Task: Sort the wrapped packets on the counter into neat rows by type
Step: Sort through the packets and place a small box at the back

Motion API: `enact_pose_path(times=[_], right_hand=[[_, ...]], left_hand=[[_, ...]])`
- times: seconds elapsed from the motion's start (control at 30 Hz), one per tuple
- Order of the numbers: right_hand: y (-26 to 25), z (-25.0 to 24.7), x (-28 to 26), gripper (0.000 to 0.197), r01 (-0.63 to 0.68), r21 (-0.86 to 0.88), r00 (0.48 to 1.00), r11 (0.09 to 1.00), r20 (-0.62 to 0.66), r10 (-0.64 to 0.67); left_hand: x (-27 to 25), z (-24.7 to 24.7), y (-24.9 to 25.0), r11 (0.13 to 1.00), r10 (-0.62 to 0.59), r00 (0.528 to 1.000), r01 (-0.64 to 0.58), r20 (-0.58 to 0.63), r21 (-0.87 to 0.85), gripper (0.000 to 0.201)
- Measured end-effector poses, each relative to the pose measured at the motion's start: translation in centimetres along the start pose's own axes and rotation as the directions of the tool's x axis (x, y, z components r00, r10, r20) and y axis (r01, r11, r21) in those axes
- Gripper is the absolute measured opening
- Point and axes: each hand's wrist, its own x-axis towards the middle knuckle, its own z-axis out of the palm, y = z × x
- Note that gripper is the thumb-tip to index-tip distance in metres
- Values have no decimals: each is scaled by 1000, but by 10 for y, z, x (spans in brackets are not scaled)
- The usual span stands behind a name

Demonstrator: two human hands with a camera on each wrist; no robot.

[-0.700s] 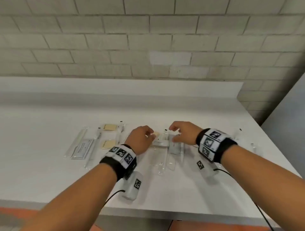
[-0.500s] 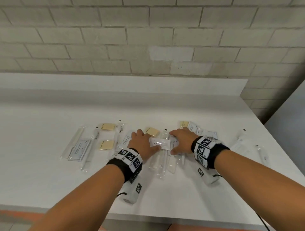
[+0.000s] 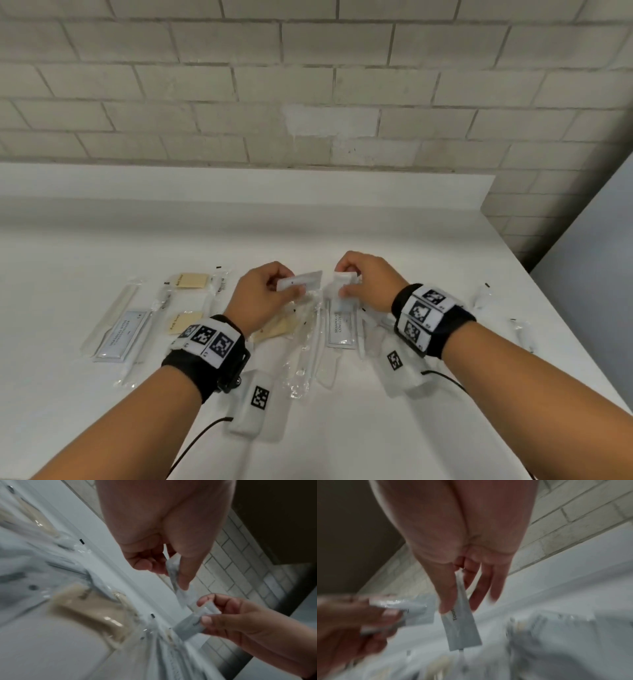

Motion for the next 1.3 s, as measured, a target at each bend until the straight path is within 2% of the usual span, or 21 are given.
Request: enact_pose_path(times=[0.1, 0.2, 0.3, 0.4, 0.5, 0.57, 0.67, 0.73, 0.8, 0.87, 0.93, 1.0, 1.1, 1.2, 1.3], right_hand=[[-5, -34, 1, 29, 31, 307, 999, 951, 12, -37], [-13, -67, -1, 33, 70, 408, 997, 910, -57, -51], [-20, -83, -6, 32, 105, 411, 994, 906, -54, -91], [-17, -86, -14, 31, 120, 379, 992, 918, -14, -124], [-5, -91, -22, 31, 108, 402, 994, 909, -38, -101], [1, -95, -28, 28, 109, 381, 994, 918, -33, -105], [13, -97, -36, 25, 120, 344, 993, 931, -25, -118], [23, -96, -41, 26, 104, 389, 995, 916, -39, -96], [32, -96, -47, 27, 83, 427, 997, 901, -42, -72], [41, -94, -55, 32, 40, 424, 999, 905, 9, -48], [49, -93, -62, 42, -39, 435, 994, 900, 105, -7], [61, -89, -64, 45, -113, 347, 985, 931, 161, 60], [75, -78, -59, 40, -211, 22, 973, 977, 101, 208], [77, -62, -51, 48, -328, -146, 941, 933, 40, 337], [80, -44, -44, 69, -421, -209, 903, 883, -5, 430]], left_hand=[[9, 4, 19, 980, 0, 999, -8, -43, -201, 14], [18, 14, 40, 953, 7, 999, -19, -41, -304, 15], [21, 31, 61, 969, 77, 996, -63, 47, -240, 16], [18, 47, 78, 966, 106, 978, -60, 177, -252, 11], [16, 59, 89, 902, 34, 968, 77, 247, -425, 19], [13, 69, 96, 866, 43, 949, 121, 313, -485, 28], [5, 92, 109, 900, 151, 889, 57, 433, -432, 34], [-1, 106, 115, 868, 125, 883, 123, 453, -480, 33], [-6, 115, 114, 798, 67, 884, 230, 462, -557, 35], [-11, 122, 110, 758, 20, 876, 300, 481, -579, 29], [-15, 125, 105, 779, -30, 884, 313, 467, -543, 20], [-16, 127, 94, 858, -105, 914, 283, 393, -428, 22], [-11, 126, 73, 941, -188, 955, 243, 231, -237, 22], [-4, 126, 60, 986, -170, 981, 169, 96, 17, 16], [-4, 133, 56, 936, -131, 987, 91, 96, 339, 42]])
